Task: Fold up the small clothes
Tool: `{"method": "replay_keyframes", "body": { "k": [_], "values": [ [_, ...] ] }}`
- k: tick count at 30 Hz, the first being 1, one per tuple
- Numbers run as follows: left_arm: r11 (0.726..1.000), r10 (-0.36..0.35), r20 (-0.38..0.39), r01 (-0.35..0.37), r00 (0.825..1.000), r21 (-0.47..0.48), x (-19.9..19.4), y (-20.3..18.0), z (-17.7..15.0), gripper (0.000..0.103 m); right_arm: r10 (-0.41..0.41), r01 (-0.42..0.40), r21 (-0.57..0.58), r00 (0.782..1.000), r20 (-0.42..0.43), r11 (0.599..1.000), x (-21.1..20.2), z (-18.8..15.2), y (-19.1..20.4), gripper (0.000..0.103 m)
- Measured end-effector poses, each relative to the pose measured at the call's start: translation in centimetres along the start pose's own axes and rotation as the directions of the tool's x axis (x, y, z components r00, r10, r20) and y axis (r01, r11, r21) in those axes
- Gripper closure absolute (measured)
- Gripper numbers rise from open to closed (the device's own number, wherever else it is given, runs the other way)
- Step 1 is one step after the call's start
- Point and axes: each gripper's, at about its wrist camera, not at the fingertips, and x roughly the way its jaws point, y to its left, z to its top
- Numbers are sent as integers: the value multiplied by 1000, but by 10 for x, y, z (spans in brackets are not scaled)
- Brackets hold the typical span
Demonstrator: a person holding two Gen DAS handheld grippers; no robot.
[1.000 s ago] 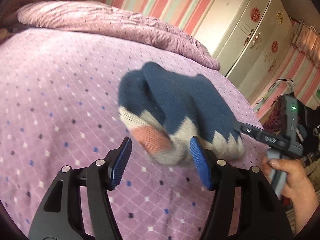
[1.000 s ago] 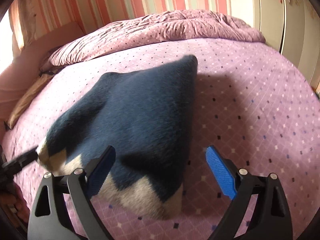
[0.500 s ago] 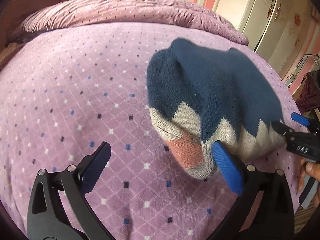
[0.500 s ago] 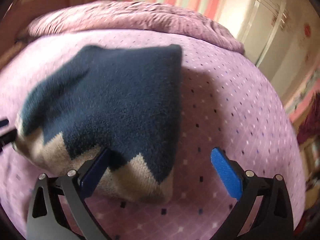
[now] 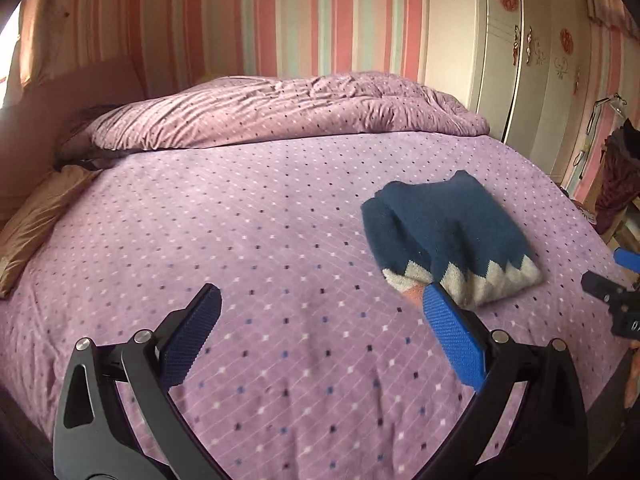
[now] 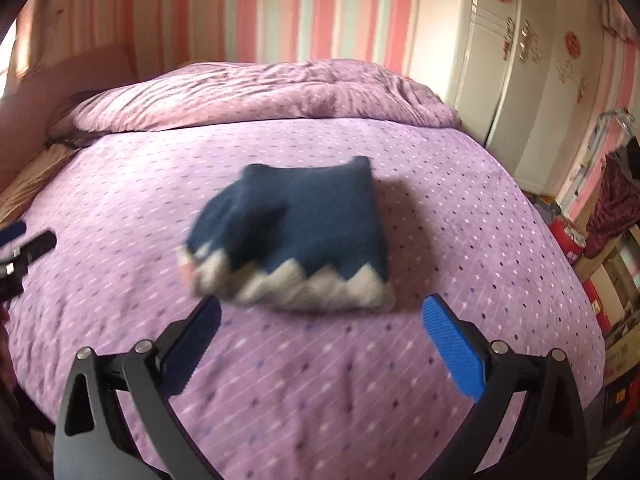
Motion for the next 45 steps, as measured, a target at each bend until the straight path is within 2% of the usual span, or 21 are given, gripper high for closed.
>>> {"method": "replay_keyframes", "body": {
  "k": [8,15,21,26,28,31,36,45],
  "values": [
    [998,67,6,-67,998,12,-74,46,-35,3,45,-46,11,996,79,999,-80,-20,39,2],
    [993,114,21,-114,993,24,-111,86,-50,3,51,-54,24,993,105,998,-124,-23,88,2],
    [991,130,58,-129,990,-19,-137,116,-51,3,58,-59,8,990,129,998,-140,-27,137,2],
    [988,151,66,-149,986,-31,-139,126,-51,3,62,-62,-8,988,144,998,-144,-25,157,2],
    [989,139,67,-136,988,-56,-139,132,-52,3,64,-64,-6,986,151,998,-146,-24,160,2],
    [985,161,70,-156,984,-71,-139,136,-50,3,72,-73,-1,984,162,997,-148,-21,159,2],
    [971,226,106,-216,968,-101,-142,142,-47,3,78,-78,-9,982,171,997,-149,-18,159,2],
    [972,214,102,-202,971,-118,-142,150,-42,3,77,-77,-10,984,158,997,-140,-20,158,2]
  ]
}}
